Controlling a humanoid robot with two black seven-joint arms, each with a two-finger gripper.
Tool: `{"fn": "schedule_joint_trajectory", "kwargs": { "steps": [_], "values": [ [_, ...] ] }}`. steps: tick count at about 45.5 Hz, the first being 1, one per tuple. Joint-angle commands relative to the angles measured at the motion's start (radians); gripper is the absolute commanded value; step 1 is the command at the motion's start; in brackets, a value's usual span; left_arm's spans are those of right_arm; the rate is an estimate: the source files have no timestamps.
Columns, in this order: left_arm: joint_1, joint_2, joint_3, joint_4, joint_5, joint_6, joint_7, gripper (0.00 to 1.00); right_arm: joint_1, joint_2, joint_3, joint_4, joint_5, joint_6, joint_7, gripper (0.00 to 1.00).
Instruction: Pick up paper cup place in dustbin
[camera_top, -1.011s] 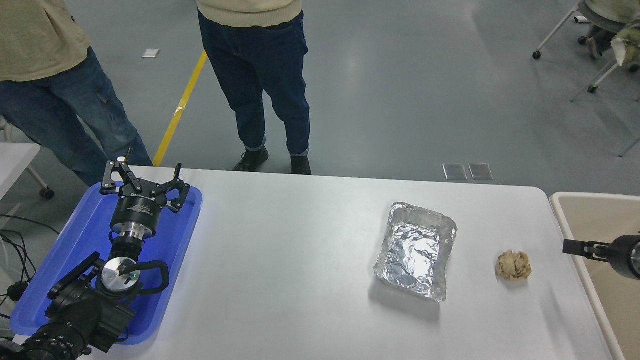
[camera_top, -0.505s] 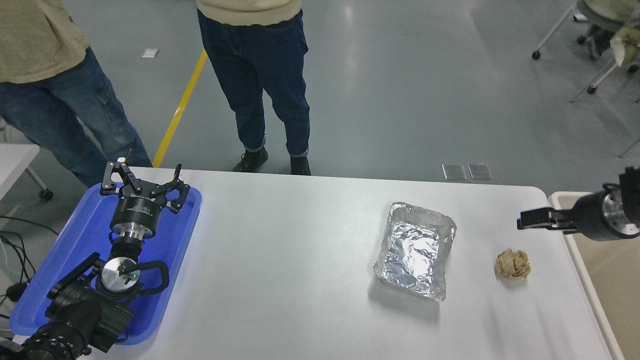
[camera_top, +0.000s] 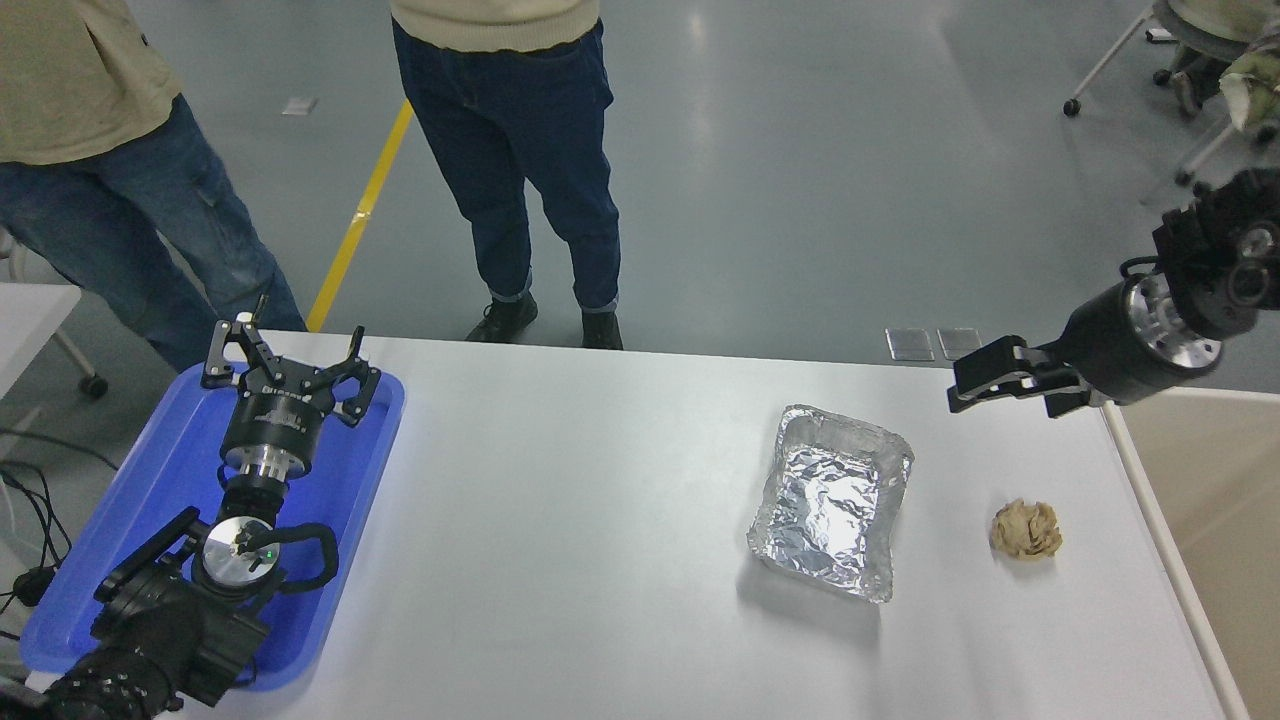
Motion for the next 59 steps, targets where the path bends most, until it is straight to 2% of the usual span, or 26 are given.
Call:
{"fn": "schedule_joint_trajectory", "kwargs": {
  "steps": [1, 5, 23, 59],
  "values": [
    [0.012, -0.003, 0.002, -0.007, 0.003, -0.038, -0.016, 1.0, 0.129, 0.169, -0.017, 0.036, 0.15, 0.072, 0.001, 1.0],
    [0.02, 0.003, -0.006, 0.002, -0.002, -0.107, -0.038, 1.0, 0.154, 0.209, -0.017, 0.043, 0.167, 0.084, -0.001, 1.0],
    [0.026, 0.002, 0.0, 0.003, 0.0, -0.129, -0.036, 1.0, 0.244, 0.347, -0.022, 0.076, 0.228, 0.115, 0.001, 1.0],
    [0.026, 0.002, -0.002, 0.003, 0.0, -0.129, -0.036, 1.0, 0.263, 0.315, -0.126, 0.117, 0.231, 0.117, 0.001, 1.0]
  ]
}}
